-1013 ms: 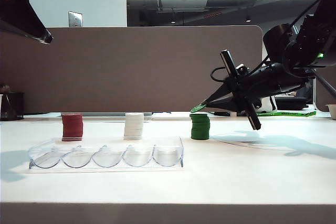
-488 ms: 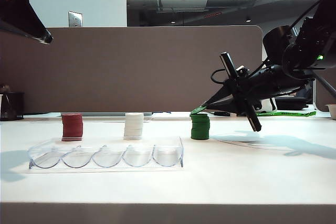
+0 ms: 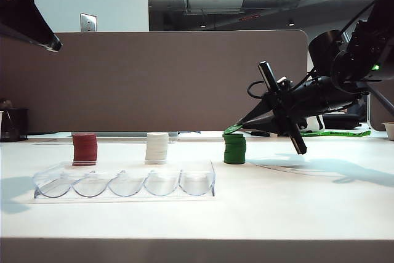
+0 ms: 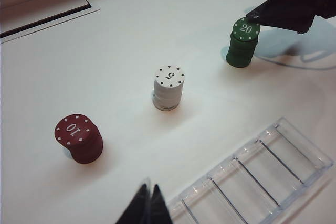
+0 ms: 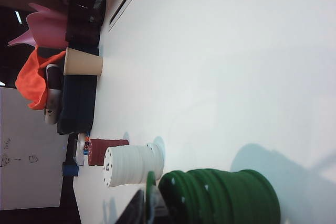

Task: Pick up the chip in the box and place it on the pile of chips with the same color.

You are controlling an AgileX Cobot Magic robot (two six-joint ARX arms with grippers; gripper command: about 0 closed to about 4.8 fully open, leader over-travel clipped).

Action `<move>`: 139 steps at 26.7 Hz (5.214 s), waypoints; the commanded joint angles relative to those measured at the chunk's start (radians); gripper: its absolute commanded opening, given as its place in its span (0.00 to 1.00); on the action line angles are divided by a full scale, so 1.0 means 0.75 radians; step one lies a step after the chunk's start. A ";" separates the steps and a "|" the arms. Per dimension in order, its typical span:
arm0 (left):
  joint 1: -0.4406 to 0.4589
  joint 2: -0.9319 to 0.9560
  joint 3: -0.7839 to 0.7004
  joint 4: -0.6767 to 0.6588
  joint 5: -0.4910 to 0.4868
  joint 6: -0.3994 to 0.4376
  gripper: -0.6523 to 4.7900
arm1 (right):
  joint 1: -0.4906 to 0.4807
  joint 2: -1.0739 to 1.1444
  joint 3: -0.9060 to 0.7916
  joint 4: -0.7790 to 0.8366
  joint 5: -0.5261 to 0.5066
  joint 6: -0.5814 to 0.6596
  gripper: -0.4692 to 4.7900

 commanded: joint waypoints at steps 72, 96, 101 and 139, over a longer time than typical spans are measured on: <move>0.023 -1.076 -0.207 -0.303 -0.080 -0.215 0.11 | -0.277 -2.709 -1.392 -0.539 0.939 -1.177 0.08; 0.024 -1.126 -0.507 0.074 -0.273 -0.170 0.11 | -0.278 -2.715 -1.542 -0.426 1.016 -1.266 0.08; 0.024 -1.132 -0.647 0.229 -0.256 -0.169 0.11 | -0.278 -2.715 -1.542 -0.436 1.013 -1.230 0.08; 0.353 -1.131 -0.922 0.496 -0.219 -0.161 0.11 | -0.280 -2.715 -1.544 -0.465 0.991 -1.340 0.08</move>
